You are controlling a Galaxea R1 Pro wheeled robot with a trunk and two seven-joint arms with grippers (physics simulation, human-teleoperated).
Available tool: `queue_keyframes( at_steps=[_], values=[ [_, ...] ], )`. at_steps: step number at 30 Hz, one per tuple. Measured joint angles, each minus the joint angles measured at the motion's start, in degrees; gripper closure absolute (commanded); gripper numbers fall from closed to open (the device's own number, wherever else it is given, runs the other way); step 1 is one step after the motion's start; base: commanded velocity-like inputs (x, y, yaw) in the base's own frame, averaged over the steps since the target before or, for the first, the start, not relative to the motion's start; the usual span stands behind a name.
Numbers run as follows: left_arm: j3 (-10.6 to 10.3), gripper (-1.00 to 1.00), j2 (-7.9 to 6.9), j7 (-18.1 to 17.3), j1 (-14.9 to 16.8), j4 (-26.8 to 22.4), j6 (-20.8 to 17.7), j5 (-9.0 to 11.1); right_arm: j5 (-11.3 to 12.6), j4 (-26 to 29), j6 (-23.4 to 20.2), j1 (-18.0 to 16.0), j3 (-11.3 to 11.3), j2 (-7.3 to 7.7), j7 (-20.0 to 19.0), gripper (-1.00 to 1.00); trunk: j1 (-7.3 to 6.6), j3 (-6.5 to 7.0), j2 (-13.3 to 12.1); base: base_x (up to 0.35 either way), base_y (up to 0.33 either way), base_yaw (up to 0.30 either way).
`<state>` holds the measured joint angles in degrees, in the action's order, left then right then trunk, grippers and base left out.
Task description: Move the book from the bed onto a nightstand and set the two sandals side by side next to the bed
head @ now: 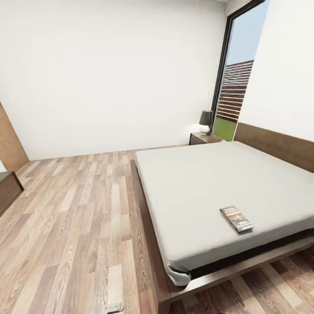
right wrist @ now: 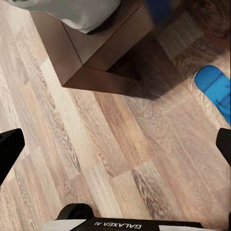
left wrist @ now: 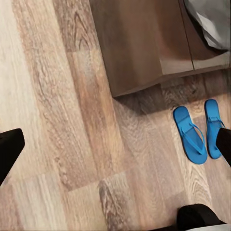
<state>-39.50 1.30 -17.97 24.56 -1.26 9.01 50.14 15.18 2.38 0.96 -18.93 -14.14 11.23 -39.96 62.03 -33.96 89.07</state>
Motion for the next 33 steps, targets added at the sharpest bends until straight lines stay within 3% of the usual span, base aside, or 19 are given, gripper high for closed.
queue_keyframes(
  at_steps=[33],
  values=[
    [0.0, -1.0, 0.8, 0.06, -0.09, 0.0, -0.02, 0.06, 0.1, 0.0, 0.0, 0.0, 0.01, -0.08, 0.0, -1.0, 0.0, 0.0, 0.0, 0.0, 0.0, -0.3]
  ],
)
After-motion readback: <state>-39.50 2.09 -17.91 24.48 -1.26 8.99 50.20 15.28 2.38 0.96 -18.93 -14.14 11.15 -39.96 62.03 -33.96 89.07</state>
